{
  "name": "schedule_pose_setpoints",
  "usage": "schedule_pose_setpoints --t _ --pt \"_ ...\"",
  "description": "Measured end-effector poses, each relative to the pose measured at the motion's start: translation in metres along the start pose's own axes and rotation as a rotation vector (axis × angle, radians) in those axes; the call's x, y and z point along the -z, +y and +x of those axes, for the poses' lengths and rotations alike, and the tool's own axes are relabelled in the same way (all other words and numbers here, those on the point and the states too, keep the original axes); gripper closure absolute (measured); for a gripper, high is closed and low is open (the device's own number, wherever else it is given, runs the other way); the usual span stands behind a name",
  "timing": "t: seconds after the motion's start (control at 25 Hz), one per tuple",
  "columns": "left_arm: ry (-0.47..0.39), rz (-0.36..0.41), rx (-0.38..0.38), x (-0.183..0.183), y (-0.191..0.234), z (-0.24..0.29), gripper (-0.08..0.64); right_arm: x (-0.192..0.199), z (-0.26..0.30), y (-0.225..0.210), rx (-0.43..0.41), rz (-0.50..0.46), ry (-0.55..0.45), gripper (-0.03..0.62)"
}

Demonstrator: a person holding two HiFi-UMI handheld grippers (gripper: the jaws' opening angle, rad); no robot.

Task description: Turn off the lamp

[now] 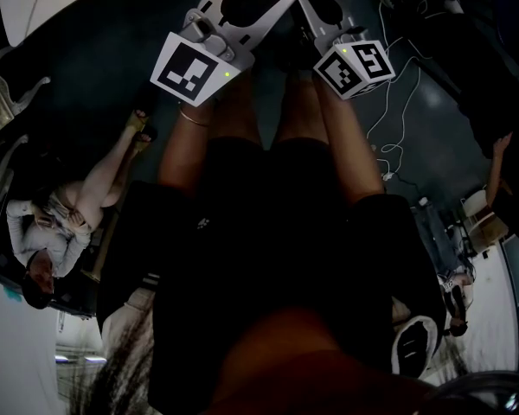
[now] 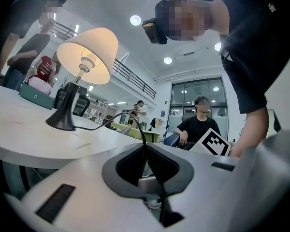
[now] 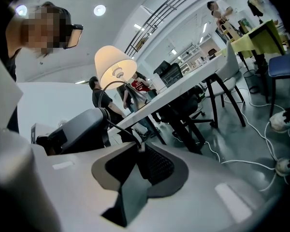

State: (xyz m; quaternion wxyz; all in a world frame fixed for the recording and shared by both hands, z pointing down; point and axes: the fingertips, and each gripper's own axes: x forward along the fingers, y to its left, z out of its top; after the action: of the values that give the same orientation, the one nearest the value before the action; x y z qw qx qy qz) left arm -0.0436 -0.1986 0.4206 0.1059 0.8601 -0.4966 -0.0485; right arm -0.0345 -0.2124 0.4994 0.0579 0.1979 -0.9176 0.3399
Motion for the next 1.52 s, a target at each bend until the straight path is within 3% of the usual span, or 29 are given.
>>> schedule_pose_setpoints --t 0.28,0.52,0.96,1.36,1.52 --pt "-0.005 0.022 0.0 0.002 -0.002 -0.002 0.537 0.0 -0.003 0.002 -0.012 0.005 -0.001 0.531" --pt "0.051 0.034 0.004 0.018 -0.001 -0.004 0.497 -0.002 -0.006 0.003 -0.027 0.025 -0.015 0.531" --pt "0.143 0.028 0.004 0.056 0.003 -0.012 0.495 -0.014 -0.014 0.004 -0.056 0.07 -0.059 0.531" --pt "0.172 -0.006 -0.011 0.081 0.005 -0.013 0.495 -0.025 -0.025 0.009 -0.092 0.124 -0.101 0.532" --pt "0.203 0.012 0.003 0.09 0.004 -0.012 0.495 -0.028 -0.03 0.01 -0.108 0.155 -0.119 0.532"
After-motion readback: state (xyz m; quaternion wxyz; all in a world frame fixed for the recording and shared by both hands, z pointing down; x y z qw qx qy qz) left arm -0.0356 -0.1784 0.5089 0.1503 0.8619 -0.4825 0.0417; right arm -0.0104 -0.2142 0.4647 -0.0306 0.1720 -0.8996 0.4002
